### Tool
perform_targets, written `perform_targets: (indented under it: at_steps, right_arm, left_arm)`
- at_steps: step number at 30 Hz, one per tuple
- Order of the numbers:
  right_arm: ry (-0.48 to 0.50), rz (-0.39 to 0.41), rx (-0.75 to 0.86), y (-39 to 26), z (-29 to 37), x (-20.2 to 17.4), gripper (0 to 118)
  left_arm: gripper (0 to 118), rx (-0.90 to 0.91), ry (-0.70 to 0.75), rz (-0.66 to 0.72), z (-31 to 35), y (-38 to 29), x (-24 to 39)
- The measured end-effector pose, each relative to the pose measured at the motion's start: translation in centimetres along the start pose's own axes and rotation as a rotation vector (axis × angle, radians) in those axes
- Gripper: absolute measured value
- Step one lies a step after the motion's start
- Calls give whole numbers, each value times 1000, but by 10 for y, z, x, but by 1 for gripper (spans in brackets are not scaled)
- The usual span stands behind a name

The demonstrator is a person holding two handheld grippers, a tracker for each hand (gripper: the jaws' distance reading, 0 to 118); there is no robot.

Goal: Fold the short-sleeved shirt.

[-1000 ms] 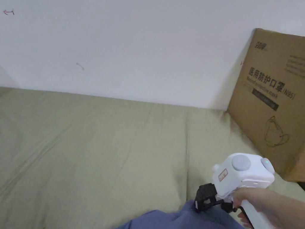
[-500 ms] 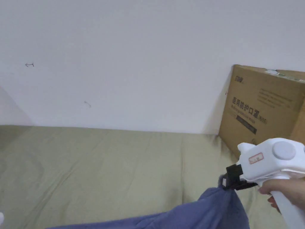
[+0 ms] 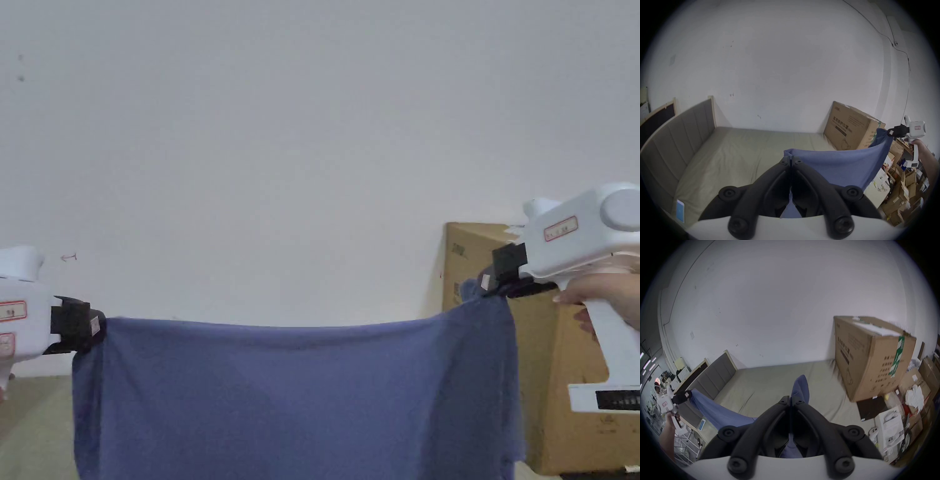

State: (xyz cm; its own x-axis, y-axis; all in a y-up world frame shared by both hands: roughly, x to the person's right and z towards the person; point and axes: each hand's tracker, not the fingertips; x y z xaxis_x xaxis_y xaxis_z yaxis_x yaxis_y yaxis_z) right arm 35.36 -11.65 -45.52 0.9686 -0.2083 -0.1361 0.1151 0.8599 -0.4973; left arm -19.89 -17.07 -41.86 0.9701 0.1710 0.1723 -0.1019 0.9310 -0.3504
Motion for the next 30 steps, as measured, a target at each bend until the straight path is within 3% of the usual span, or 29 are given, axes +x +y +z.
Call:
perform_targets:
  at_steps: [14,21,26,30]
  right_arm:
    - [-128,109,209,119,-66,-35,1]
    - [-200,162,300,161,-111,-55,1]
    - [-209,180,296,150,-152,-58,1]
    - [-249,155,187,55,-203,-55,1]
  left_arm:
    - [0,138,93,-10,-108,122,-34]
    - [0,185,123,6,-159,143,-37]
    - [0,144,175,-61,-200,122,-43]
    - [0,-1,192,-60,-247,53,-54]
